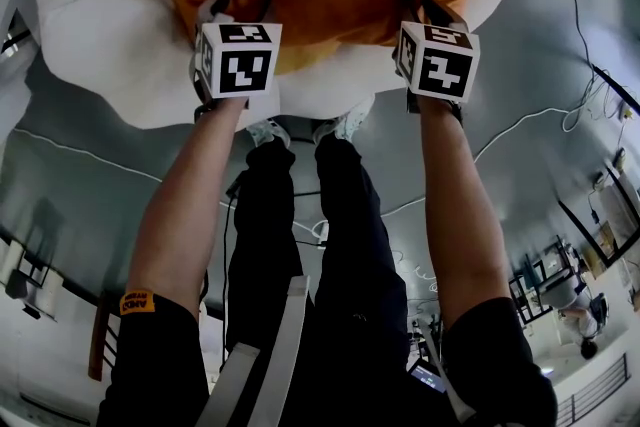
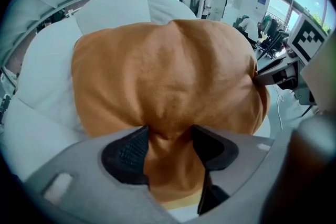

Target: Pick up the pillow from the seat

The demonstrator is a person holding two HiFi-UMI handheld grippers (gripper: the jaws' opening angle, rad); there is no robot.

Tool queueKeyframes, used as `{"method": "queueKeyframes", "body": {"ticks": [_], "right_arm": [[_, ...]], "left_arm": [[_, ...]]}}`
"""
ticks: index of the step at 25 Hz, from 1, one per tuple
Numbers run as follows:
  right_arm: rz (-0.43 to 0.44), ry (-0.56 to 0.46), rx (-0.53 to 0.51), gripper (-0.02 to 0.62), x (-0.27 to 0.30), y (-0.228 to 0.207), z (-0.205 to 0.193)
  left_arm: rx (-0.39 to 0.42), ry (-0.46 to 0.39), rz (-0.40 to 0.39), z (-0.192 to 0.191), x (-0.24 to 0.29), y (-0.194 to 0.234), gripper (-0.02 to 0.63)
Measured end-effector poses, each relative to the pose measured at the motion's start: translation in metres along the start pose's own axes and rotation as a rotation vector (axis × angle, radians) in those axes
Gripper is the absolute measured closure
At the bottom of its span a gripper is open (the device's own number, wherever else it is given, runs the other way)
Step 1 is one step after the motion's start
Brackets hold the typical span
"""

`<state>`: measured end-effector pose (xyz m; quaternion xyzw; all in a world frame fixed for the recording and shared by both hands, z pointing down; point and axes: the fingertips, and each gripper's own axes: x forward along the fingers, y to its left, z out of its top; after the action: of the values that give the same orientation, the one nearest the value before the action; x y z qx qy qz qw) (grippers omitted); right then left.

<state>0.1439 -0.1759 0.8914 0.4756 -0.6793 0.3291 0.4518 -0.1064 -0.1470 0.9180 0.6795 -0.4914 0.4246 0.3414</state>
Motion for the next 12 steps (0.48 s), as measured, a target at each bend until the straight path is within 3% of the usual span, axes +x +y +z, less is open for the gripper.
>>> {"method": "queueKeyframes", "body": {"ticks": [12], "right_arm": [[0.018, -0.019, 0.026, 0.567, 0.0034, 0.0026, 0.0082]], "left_arm": [[-0.018, -0.016, 0.017, 0.005, 0.0043, 0.0051, 0.539]]}}
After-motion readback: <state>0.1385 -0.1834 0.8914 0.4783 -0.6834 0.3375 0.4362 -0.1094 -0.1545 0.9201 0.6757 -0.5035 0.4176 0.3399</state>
